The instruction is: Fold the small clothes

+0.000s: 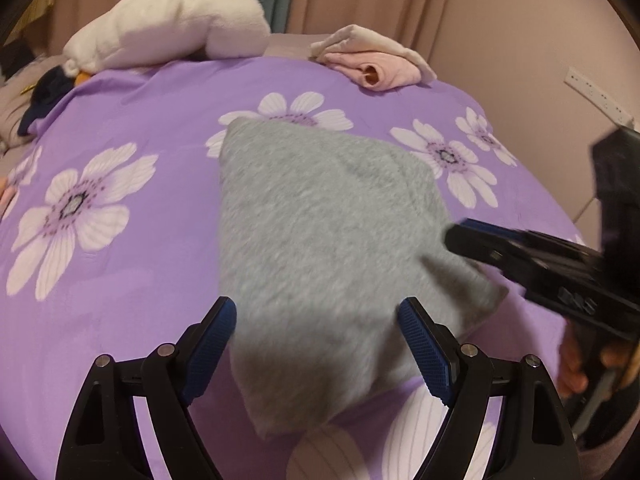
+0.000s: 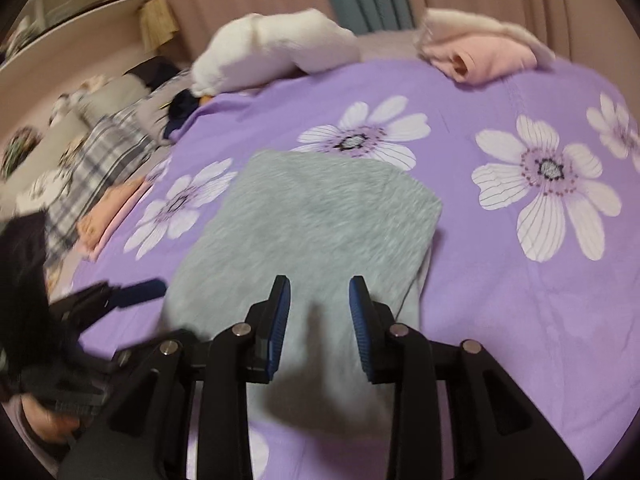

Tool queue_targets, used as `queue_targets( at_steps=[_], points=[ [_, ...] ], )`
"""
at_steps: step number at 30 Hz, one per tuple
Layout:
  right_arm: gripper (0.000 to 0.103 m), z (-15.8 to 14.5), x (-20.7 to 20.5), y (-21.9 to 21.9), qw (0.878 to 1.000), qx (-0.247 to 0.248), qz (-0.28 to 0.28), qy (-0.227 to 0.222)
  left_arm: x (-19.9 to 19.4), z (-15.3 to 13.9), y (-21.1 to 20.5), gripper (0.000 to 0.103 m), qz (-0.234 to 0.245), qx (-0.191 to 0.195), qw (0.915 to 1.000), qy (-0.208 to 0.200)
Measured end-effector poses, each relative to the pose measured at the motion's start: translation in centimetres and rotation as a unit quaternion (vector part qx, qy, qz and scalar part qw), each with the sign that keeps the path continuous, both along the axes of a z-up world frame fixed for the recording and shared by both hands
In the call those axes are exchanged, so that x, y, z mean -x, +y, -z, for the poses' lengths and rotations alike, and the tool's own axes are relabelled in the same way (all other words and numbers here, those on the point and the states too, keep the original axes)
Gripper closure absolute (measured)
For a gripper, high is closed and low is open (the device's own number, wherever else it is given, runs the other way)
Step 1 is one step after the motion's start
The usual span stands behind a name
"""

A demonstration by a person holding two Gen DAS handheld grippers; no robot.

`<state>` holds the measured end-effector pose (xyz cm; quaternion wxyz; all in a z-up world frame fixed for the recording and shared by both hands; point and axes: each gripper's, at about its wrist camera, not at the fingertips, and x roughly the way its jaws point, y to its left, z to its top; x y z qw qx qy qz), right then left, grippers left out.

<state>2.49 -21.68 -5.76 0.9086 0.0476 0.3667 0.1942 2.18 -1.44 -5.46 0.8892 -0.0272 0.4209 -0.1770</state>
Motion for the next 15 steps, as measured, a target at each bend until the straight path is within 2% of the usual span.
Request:
queue_targets(
  at_steps=[5,7,9,12,15],
  points=[
    [0.071,1.7,1.8,0.1,1.000,0.019,-0.004,0.015,0.3,2.1,0.3,0.019,-0.013,-0.008,0.9994,0.030],
    [0.071,3.1,1.6,-0.1,0.999,0.031,0.008,0.036,0.4,3.0,0.4,0.019,-0.016,-0.006,0.9988,0.046],
    [0.075,4.0,1.5,-0.8,0.998,0.024,0.024,0.047,0.6,3.7,0.4,0.019,-0.020,-0.007,0.9982,0.057],
    [0.075,3.8,2.1,-0.9,0.998,0.013,0.036,0.046,1.5,3.1,0.6,0.019,-0.023,-0.006,0.9984,0.050],
    [0.069,3.2,3.4,-1.0,0.998,-0.002,0.042,0.041,2.5,2.0,1.1,0.019,-0.029,-0.001,0.9989,0.038]
  ],
)
